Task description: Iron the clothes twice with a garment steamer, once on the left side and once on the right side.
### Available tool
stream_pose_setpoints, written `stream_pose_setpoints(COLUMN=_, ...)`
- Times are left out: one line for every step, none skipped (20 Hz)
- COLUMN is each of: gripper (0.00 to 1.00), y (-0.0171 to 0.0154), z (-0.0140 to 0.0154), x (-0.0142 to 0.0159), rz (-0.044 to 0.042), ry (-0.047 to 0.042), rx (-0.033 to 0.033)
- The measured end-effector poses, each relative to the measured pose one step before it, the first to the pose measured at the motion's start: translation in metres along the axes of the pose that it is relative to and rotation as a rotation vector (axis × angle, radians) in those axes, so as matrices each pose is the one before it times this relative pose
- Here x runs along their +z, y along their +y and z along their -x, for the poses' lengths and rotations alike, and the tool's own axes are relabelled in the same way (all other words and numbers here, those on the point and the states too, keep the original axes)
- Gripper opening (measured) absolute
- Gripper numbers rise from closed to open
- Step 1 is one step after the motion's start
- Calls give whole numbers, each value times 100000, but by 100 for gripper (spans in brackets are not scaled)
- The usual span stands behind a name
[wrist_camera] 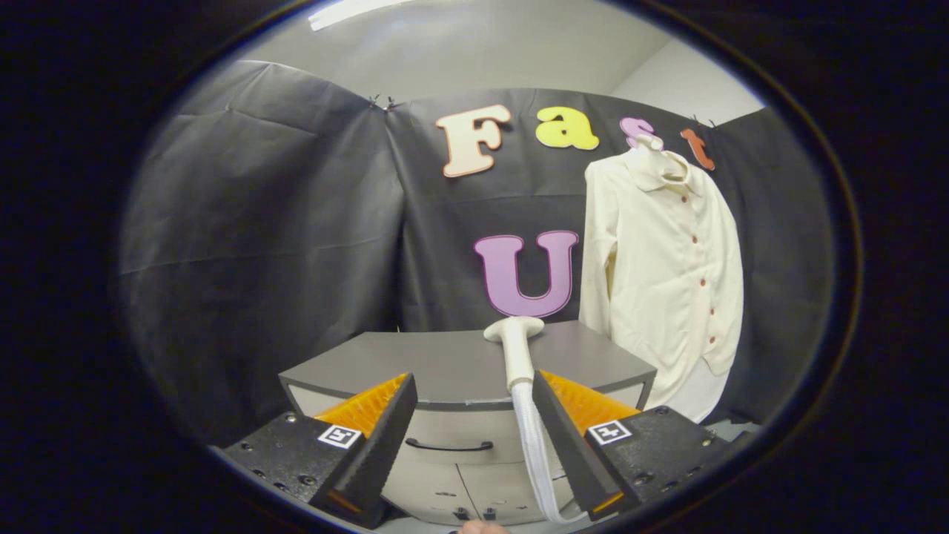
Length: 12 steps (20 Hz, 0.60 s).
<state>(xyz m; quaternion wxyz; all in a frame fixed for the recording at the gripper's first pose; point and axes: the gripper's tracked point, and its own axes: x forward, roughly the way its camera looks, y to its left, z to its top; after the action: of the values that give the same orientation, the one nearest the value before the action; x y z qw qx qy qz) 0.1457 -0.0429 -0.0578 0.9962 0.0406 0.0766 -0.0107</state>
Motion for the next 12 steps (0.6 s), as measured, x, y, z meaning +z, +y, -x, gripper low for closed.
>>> stream_pose_setpoints(gripper=95, y=-269, z=-820, x=-168, rz=107, ry=585, rx=-249)
stream_pose_setpoints(gripper=94, y=-188, z=-760, x=23, rz=443, ry=84, rx=-211)
stream_pose_setpoints(gripper=93, y=-359, z=-793, x=-2, rz=574, ry=-98, rx=-796)
stream_pose_setpoints(gripper=91, y=-289, z=-827, x=-51, rz=561, ry=631, rx=-535)
stream_pose_setpoints(gripper=91, y=-124, z=-831, x=-81, rz=338, ry=174, rx=175)
stream_pose_setpoints(gripper=91, y=-116, z=-870, x=106, rz=341, ry=-23, rx=-187)
stream_pose_setpoints(gripper=91, y=-259, z=-850, x=-47, rz=101, ry=672, rx=-625)
stream_pose_setpoints(gripper=91, y=-221, z=-988, x=-200, rz=-143, ry=1035, rx=-238)
stream_pose_setpoints(gripper=91, y=-90, z=-809, x=-175, rz=-419, ry=719, rx=-147)
stream_pose_setpoints(gripper=92, y=-202, z=-916, x=-111, rz=-145, ry=1273, rx=-470)
stream_pose_setpoints(gripper=91, y=-240, z=-903, x=-411, rz=-421, ry=1350, rx=-449)
stream_pose_setpoints(gripper=92, y=-256, z=-871, x=-222, rz=-418, ry=1204, rx=-599)
